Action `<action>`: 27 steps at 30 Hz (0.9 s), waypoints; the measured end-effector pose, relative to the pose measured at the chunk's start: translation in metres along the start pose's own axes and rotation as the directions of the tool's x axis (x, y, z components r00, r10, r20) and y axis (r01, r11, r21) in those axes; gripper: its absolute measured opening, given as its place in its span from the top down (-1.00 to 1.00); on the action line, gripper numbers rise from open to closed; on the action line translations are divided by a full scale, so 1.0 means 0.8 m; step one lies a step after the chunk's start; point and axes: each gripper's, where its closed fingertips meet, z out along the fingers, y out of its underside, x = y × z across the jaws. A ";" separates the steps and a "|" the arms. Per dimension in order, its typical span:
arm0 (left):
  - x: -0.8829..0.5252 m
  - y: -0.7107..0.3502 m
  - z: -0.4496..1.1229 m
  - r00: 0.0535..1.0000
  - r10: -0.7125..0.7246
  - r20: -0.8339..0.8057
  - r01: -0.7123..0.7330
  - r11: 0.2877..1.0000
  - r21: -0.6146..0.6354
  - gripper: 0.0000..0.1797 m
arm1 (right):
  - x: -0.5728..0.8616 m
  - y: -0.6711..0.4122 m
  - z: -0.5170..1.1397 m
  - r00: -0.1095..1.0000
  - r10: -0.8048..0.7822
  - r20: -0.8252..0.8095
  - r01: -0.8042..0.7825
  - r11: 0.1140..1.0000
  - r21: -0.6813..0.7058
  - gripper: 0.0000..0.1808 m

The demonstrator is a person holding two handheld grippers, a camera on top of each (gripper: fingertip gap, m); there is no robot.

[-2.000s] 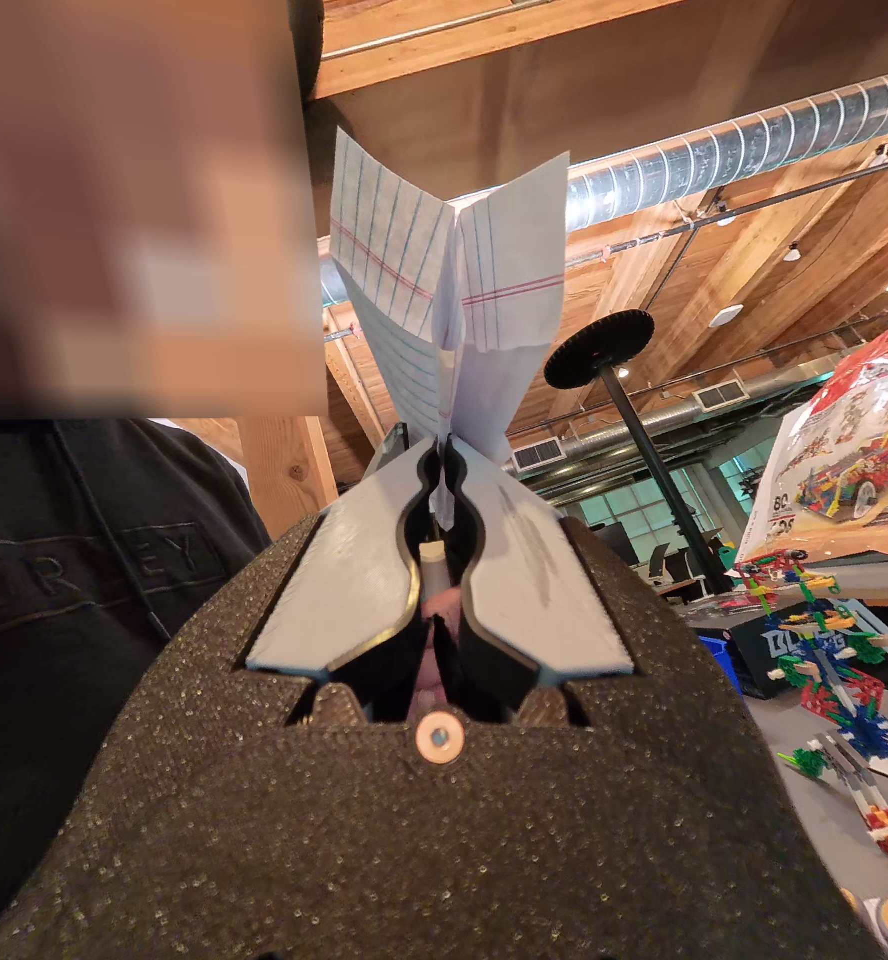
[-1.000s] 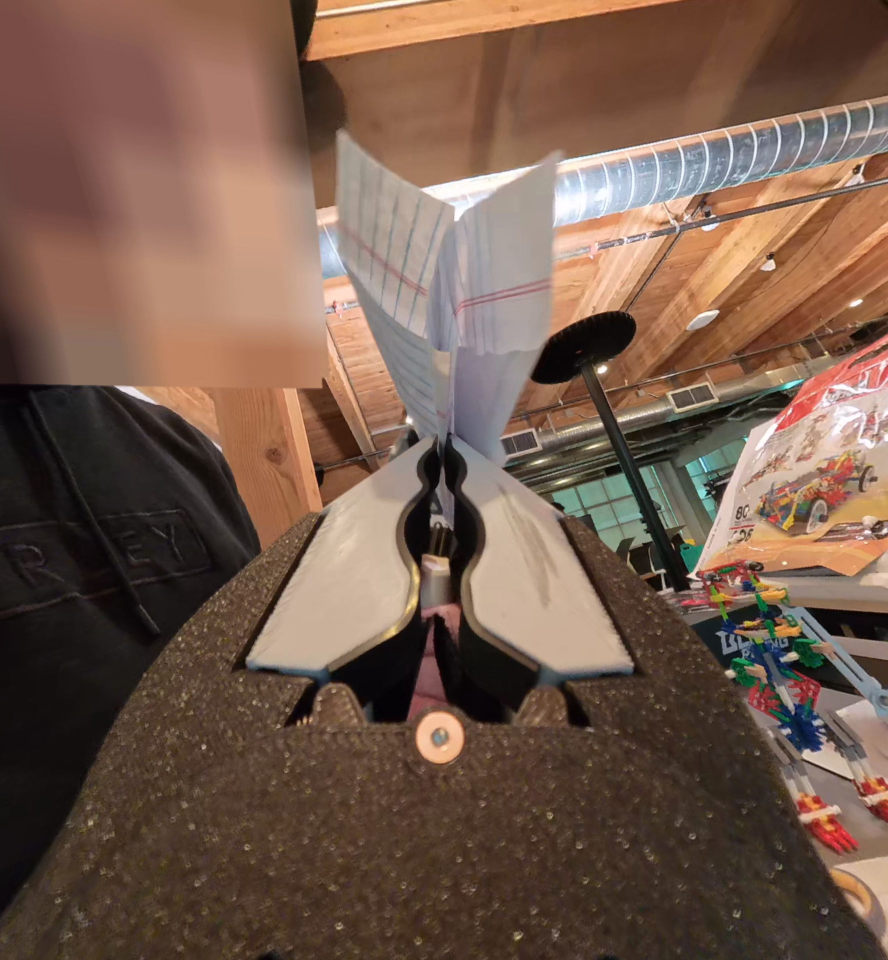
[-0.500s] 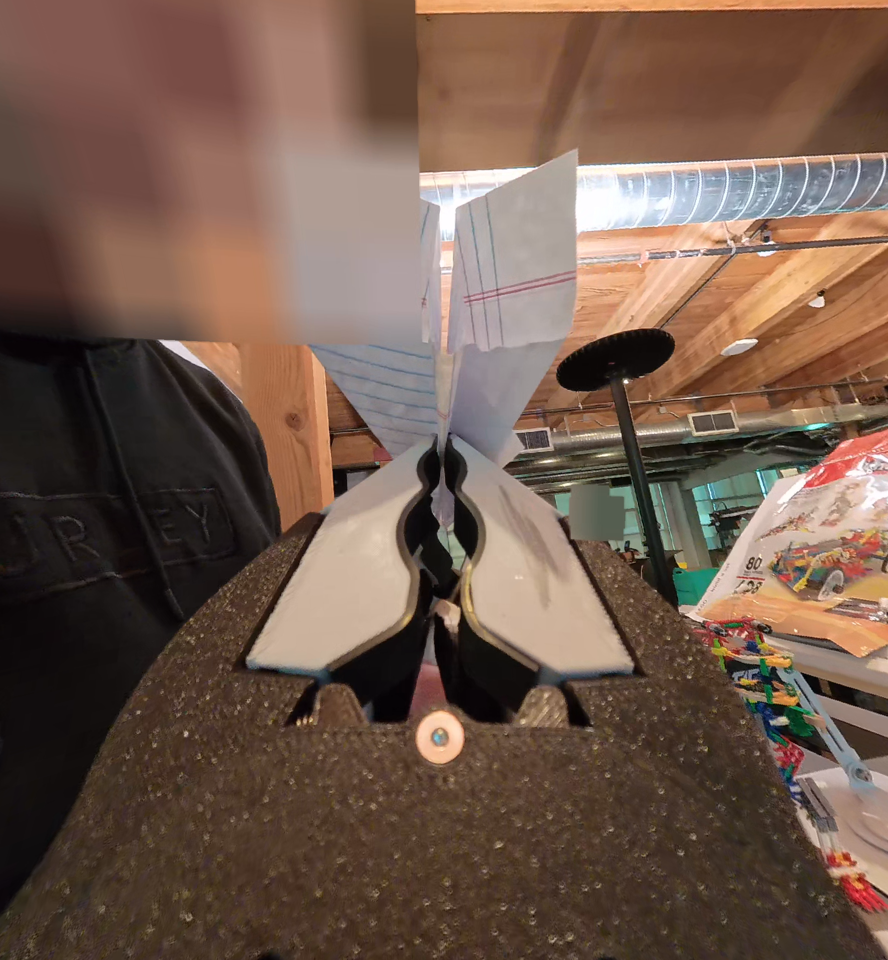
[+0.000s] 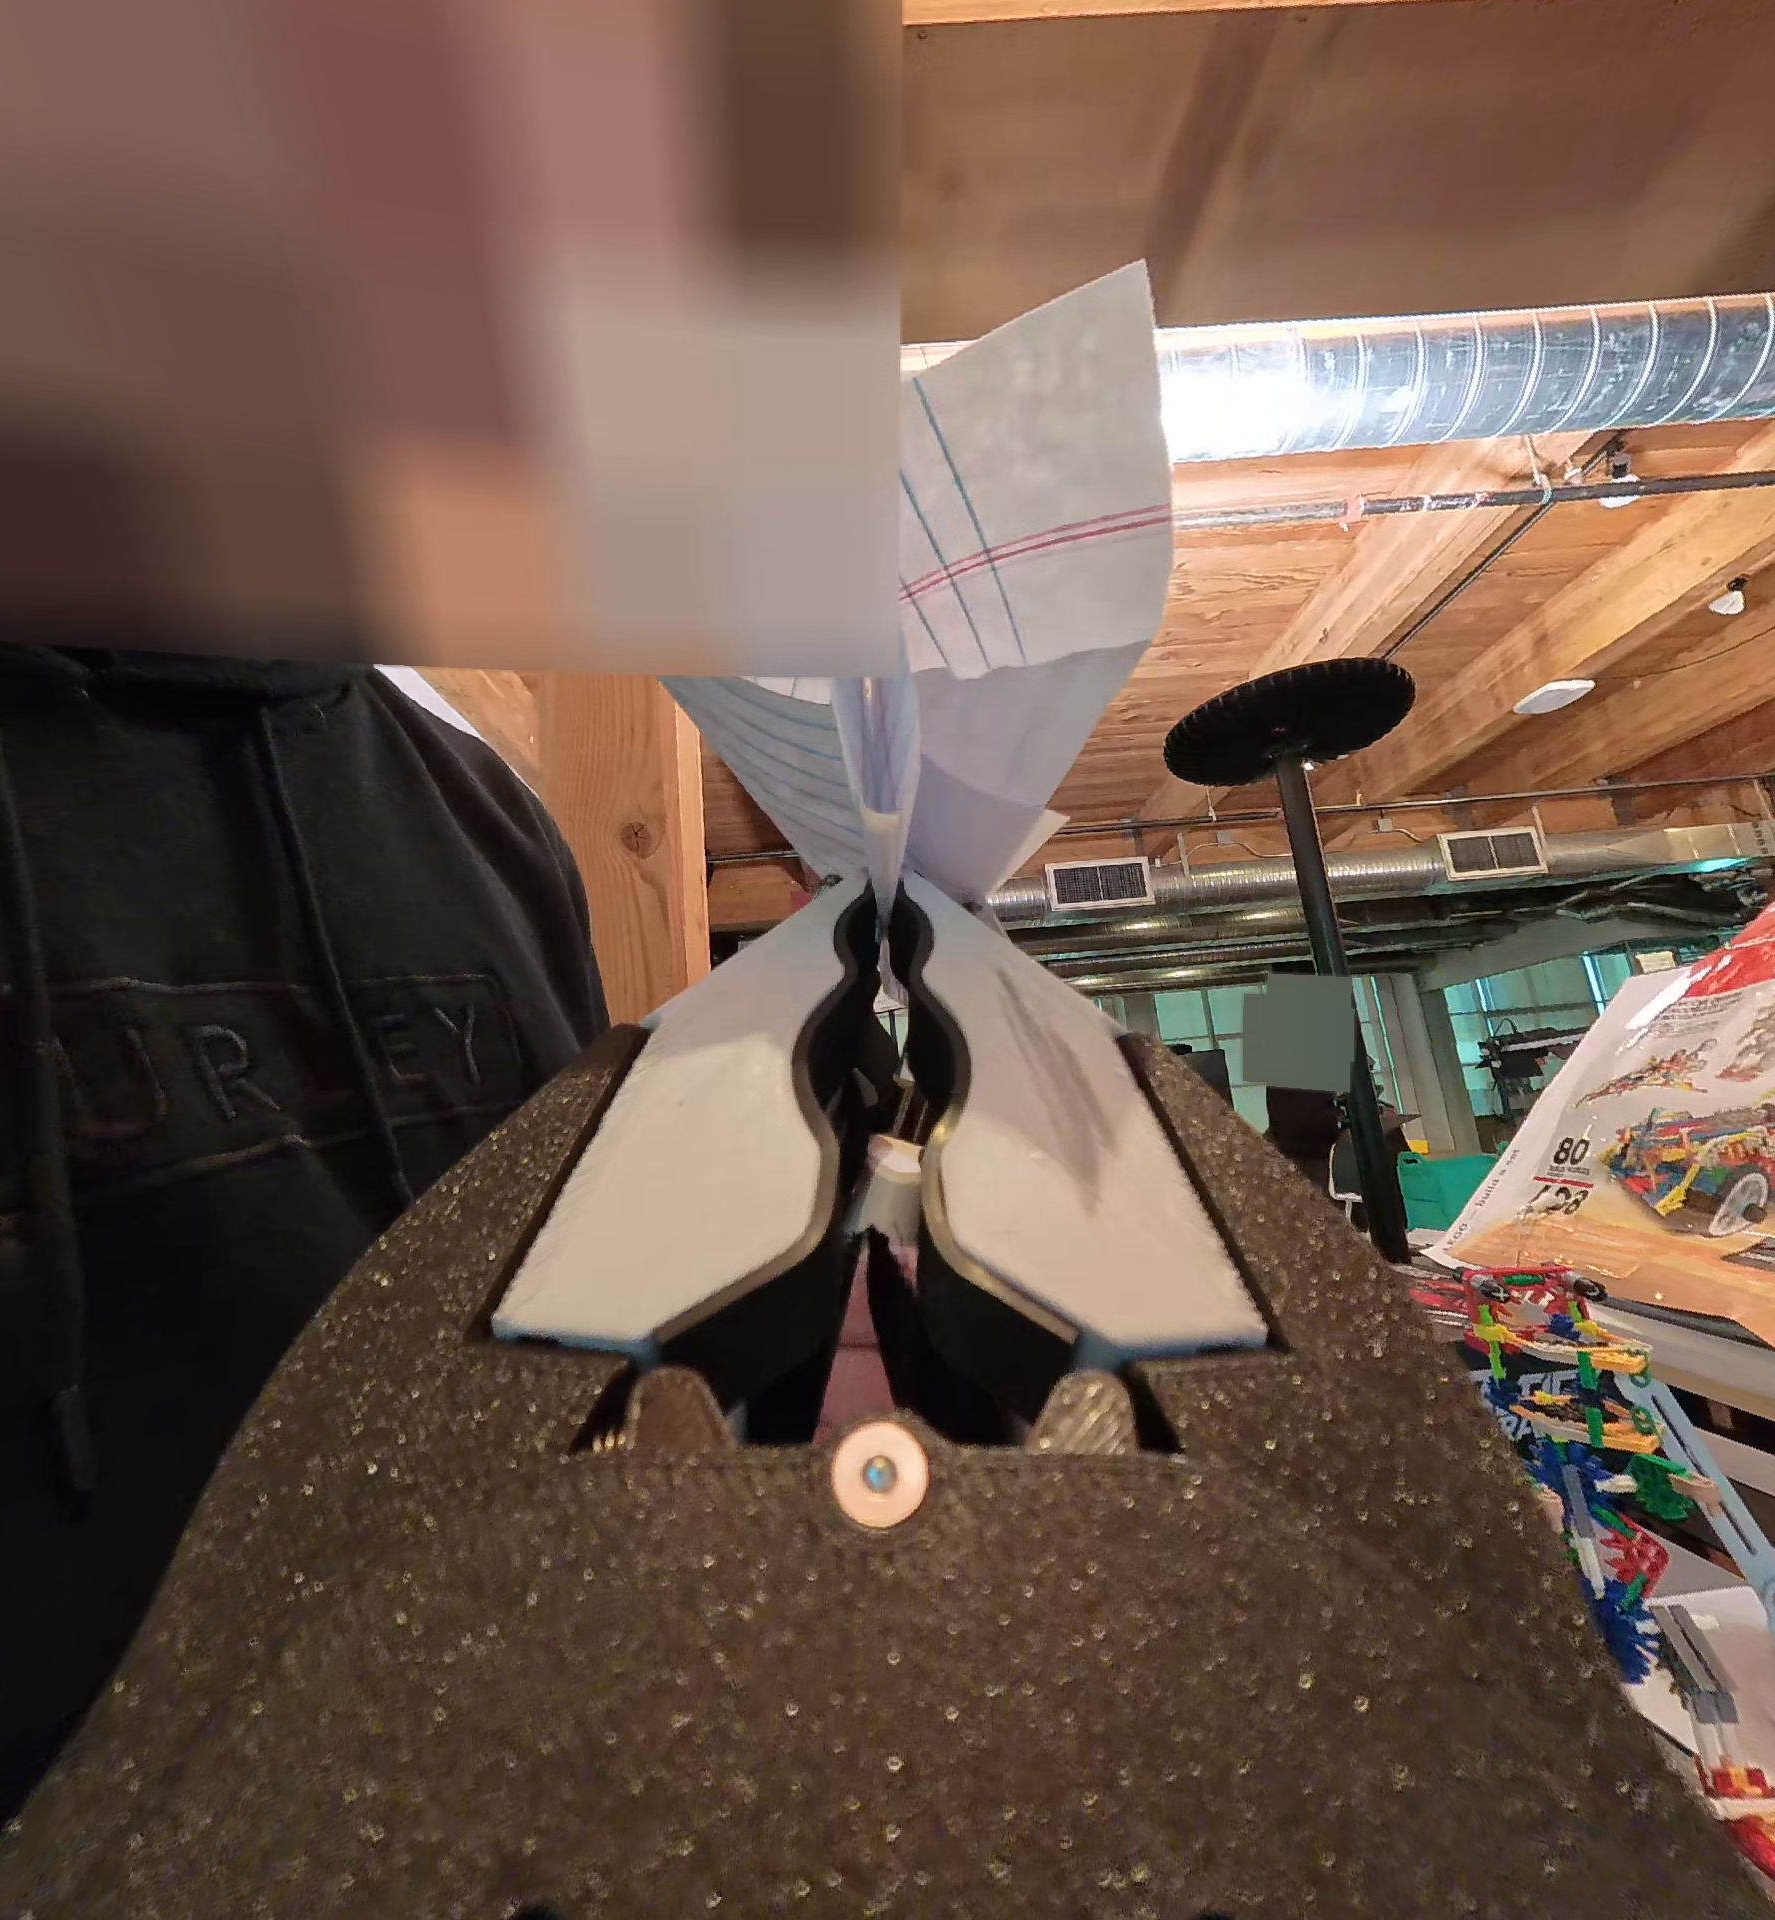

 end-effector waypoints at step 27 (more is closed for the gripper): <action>-0.037 -0.018 -0.023 0.964 0.230 0.136 -0.219 0.972 -0.088 0.67 | 0.032 0.013 -0.007 0.993 0.045 -0.112 -0.045 0.999 -0.002 1.00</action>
